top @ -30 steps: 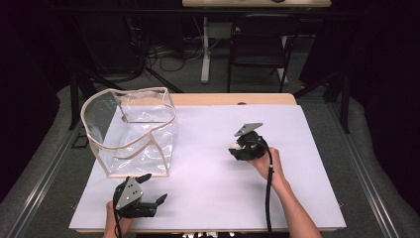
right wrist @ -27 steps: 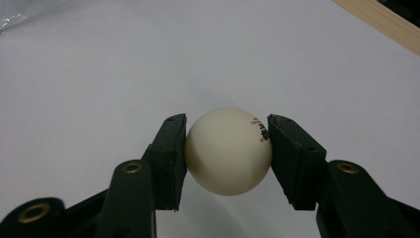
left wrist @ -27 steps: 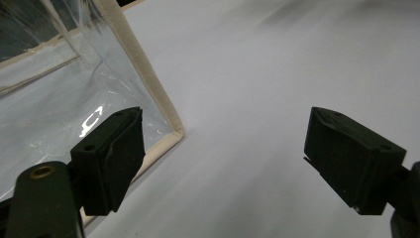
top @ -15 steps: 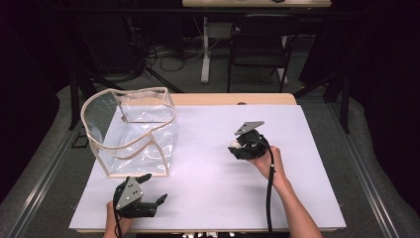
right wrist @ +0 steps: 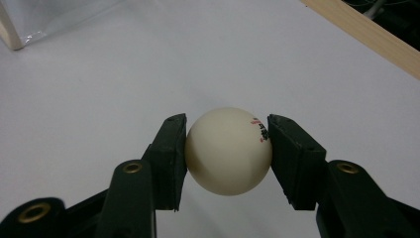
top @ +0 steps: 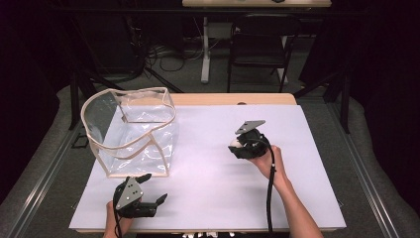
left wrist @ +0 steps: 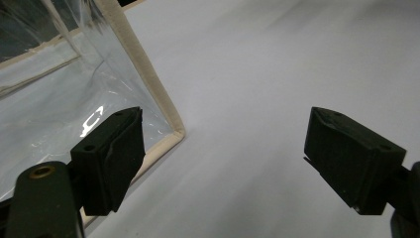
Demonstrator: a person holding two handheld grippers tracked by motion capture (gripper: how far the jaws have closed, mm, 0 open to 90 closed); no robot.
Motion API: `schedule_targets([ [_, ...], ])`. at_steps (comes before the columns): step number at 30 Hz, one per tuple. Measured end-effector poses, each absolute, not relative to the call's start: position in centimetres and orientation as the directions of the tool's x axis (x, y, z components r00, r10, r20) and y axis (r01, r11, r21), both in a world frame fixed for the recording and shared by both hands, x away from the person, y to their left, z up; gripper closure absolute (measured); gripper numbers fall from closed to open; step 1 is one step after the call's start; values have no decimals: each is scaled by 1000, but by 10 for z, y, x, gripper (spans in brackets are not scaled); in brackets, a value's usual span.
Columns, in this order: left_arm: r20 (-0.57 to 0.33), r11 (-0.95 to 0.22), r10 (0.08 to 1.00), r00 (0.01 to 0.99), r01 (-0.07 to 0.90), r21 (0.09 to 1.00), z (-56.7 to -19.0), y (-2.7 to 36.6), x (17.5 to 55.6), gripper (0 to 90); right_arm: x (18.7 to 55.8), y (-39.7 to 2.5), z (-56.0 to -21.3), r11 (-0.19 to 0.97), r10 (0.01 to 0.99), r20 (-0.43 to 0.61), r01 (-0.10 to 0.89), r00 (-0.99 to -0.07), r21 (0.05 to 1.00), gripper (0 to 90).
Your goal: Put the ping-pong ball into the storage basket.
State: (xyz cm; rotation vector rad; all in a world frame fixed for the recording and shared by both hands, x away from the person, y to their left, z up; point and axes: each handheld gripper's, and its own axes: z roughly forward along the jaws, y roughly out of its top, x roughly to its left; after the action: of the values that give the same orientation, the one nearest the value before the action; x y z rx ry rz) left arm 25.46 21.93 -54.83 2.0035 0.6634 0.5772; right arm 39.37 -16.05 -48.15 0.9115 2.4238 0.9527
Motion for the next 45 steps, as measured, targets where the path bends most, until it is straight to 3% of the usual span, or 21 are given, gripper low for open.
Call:
schedule_targets([
  [45, 132, -431, 660, 740, 230, 873, -549, 220, 256, 162, 403, -160, -445, 561, 673, -99, 418, -733, 714, 513],
])
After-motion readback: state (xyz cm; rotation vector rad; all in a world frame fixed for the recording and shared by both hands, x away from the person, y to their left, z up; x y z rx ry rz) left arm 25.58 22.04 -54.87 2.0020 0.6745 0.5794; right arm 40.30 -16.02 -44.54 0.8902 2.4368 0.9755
